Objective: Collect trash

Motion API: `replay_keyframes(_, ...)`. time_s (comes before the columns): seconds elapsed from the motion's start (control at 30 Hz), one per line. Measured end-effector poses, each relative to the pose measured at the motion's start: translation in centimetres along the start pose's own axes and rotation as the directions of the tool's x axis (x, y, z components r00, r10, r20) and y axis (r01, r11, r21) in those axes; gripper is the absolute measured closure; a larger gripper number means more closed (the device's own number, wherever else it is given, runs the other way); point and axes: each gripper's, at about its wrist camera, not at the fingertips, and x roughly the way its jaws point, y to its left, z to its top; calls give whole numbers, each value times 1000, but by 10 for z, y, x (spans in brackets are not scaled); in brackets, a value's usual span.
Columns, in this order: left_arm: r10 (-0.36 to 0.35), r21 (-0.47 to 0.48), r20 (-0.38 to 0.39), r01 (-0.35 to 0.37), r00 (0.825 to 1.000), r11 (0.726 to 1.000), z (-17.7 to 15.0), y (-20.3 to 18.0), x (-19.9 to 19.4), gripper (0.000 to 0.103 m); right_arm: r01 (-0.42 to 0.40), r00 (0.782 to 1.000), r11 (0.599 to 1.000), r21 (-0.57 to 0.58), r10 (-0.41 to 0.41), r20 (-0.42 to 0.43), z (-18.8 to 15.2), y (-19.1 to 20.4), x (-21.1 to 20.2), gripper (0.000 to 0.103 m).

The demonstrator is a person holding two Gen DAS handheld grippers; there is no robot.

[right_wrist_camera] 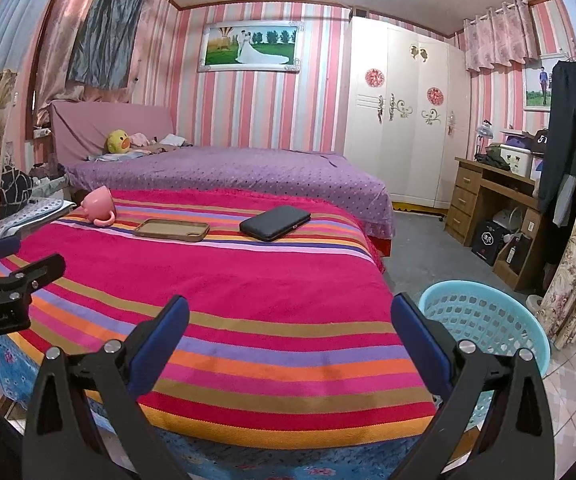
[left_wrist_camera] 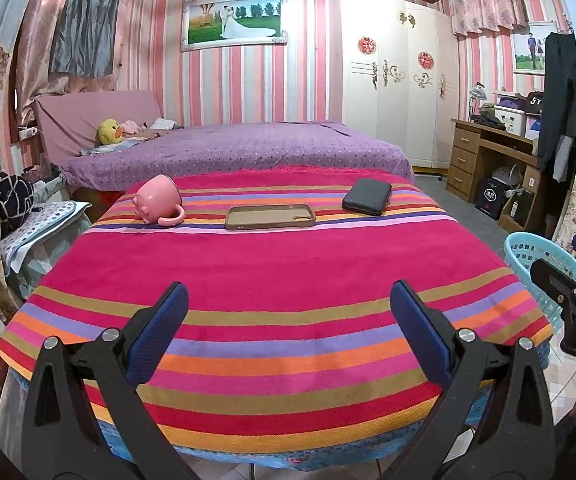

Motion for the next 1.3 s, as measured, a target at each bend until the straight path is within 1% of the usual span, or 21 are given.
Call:
replay_keyframes(0.57, 16, 11, 0, -16, 1000, 1000, -1, -1, 2, 5, 2, 1000, 1000, 30, -2, 5, 2, -7, -1, 5)
replay_keyframes(0.87, 21, 13, 2, -21, 1000, 1000, -2, 0, 3, 5, 2, 1000, 1000, 22, -3, 24, 4, -6, -3, 5)
replay_keyframes(1.3, 14, 10, 9, -14, 1000, 1000, -2, 0, 1, 5, 2, 1000, 1000, 6, -2, 29, 3, -3, -3, 5)
